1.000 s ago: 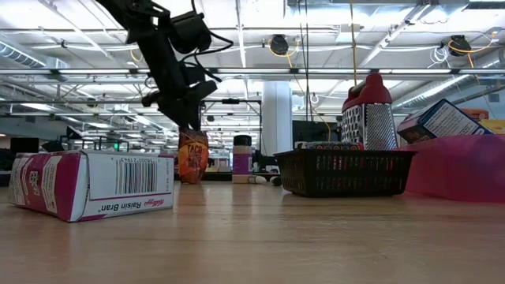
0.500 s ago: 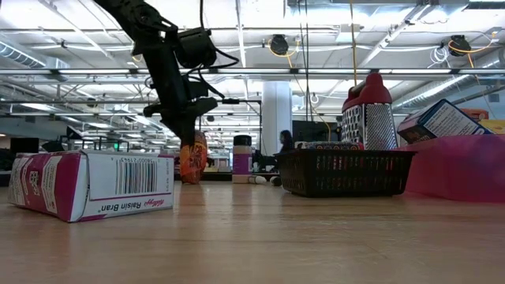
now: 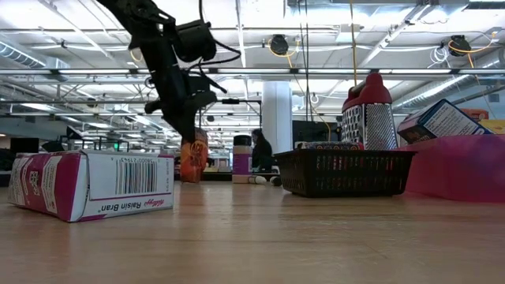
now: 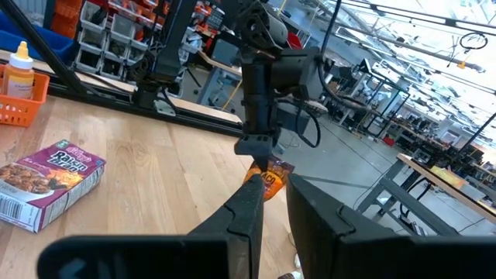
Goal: Pick & Place Kitchen Items
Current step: Put the orange seasoning pack into the black bin
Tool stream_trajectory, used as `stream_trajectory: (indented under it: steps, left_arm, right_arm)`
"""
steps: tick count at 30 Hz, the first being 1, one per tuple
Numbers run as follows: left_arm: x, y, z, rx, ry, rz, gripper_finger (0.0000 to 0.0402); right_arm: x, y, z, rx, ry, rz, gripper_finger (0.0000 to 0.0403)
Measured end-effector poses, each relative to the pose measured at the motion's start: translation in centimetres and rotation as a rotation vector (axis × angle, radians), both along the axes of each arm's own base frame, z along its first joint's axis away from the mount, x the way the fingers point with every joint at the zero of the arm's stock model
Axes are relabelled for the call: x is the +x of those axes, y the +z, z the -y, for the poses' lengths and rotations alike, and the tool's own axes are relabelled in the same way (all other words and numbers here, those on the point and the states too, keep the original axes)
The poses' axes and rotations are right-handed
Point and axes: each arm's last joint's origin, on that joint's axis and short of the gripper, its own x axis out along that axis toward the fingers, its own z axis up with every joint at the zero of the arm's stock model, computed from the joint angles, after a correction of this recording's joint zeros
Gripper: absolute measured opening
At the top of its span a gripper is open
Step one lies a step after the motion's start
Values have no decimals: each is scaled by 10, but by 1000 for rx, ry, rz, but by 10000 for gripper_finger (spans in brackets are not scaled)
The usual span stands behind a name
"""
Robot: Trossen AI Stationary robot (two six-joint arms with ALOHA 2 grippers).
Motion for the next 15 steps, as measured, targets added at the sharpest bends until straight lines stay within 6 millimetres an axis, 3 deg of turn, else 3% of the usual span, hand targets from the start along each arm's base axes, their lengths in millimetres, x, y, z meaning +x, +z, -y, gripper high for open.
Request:
stream_trajectory:
  steps: [7, 15]
  left_arm:
    - [-1, 21, 29, 11, -86, 63, 0]
    - [-3, 50, 85, -42, -300, 217, 0]
  right_arm:
    - [0, 0, 0, -1, 0, -1, 54]
    - [0, 0, 0, -4, 0, -2, 54]
